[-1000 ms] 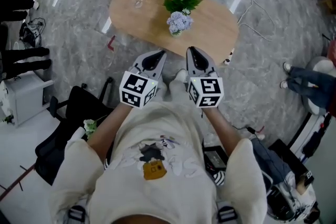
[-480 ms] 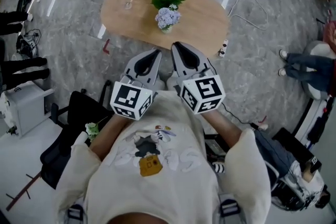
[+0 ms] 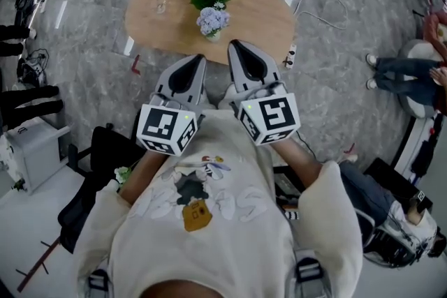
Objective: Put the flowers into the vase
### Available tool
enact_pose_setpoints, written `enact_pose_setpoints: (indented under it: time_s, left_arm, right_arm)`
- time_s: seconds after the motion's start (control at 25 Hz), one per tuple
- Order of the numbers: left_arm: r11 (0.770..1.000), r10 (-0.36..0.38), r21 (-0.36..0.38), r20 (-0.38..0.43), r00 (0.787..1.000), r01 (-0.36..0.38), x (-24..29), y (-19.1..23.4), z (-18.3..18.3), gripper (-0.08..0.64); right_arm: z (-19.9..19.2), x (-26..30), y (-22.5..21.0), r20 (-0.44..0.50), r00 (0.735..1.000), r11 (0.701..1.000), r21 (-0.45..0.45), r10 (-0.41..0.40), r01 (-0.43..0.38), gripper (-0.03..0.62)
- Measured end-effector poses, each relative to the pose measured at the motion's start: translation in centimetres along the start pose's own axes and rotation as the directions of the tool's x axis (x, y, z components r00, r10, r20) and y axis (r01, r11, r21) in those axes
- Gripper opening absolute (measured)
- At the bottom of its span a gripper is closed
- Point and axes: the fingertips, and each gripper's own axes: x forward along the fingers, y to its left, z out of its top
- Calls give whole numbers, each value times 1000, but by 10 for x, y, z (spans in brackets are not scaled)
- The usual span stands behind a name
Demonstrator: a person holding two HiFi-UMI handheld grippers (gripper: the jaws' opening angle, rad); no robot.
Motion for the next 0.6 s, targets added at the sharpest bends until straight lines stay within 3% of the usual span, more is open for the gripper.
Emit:
enact_pose_setpoints:
  time_s: [0.44,0.6]
  left_arm:
    - [1000,-12,-13,-41,999,12,-2,12,-13,9]
    - [999,-5,-32,-54,999,3,-7,21,-22,9]
  right_arm:
    - [-24,-2,4,-82,997,999,40,2,2,6]
    - [-31,-12,-7,-100,994,997,56,-40,46,6]
